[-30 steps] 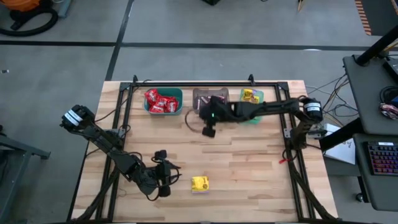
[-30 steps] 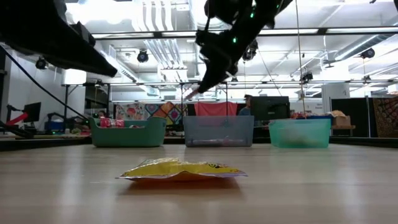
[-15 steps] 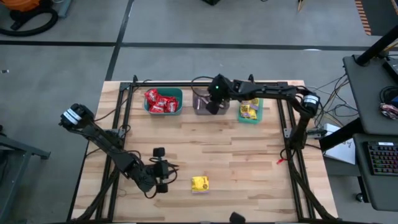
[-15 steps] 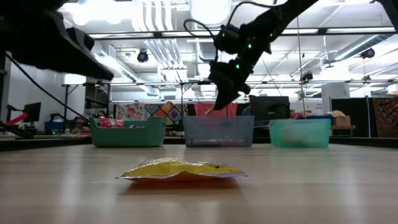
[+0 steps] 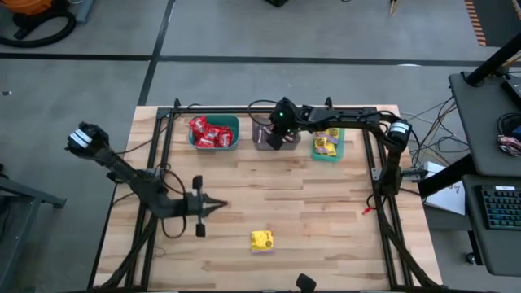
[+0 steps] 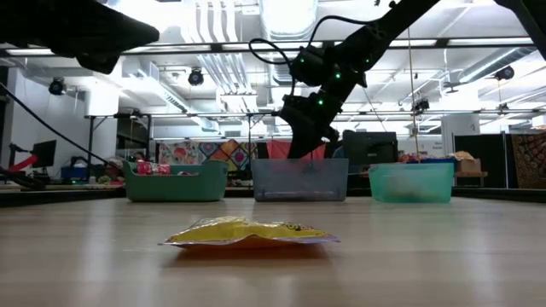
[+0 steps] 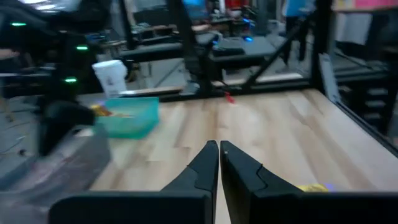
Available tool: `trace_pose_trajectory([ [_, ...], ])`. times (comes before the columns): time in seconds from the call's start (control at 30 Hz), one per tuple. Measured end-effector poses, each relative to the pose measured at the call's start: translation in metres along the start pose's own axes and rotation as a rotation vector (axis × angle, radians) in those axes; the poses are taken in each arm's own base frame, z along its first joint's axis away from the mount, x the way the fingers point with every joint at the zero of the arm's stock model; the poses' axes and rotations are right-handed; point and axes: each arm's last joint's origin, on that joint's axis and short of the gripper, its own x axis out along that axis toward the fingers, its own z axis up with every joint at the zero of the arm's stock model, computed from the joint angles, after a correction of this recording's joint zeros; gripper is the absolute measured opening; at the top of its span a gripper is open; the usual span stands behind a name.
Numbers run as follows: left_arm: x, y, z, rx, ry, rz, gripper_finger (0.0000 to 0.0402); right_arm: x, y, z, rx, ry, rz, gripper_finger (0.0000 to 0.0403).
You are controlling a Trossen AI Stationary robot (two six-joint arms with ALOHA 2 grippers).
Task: Sort candy
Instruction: Put the white candy into the black bin, then put the yellow candy into the light green bin
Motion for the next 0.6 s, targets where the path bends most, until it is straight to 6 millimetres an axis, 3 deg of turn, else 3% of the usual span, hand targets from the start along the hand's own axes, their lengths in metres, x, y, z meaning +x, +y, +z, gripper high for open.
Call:
trace_pose_trajectory([
  [0.13,-0.002,0.02,0.001,-0.033,-0.025,0.055,0.0,0.0,0.0,0.0,0.0,0.001,0.033,0.0065],
  [0.43,-0.002,0.056,0.006,-0.083,-0.07,-0.011,0.0,-0.001,-0.006,0.0,-0.006,0.014,0.004,0.0066],
  [0.6,-0.004,0.059,0.009,-0.214,-0.085,-0.052,0.0,-0.021,-0.001,0.013,0.023,0.032,0.062,0.0066],
])
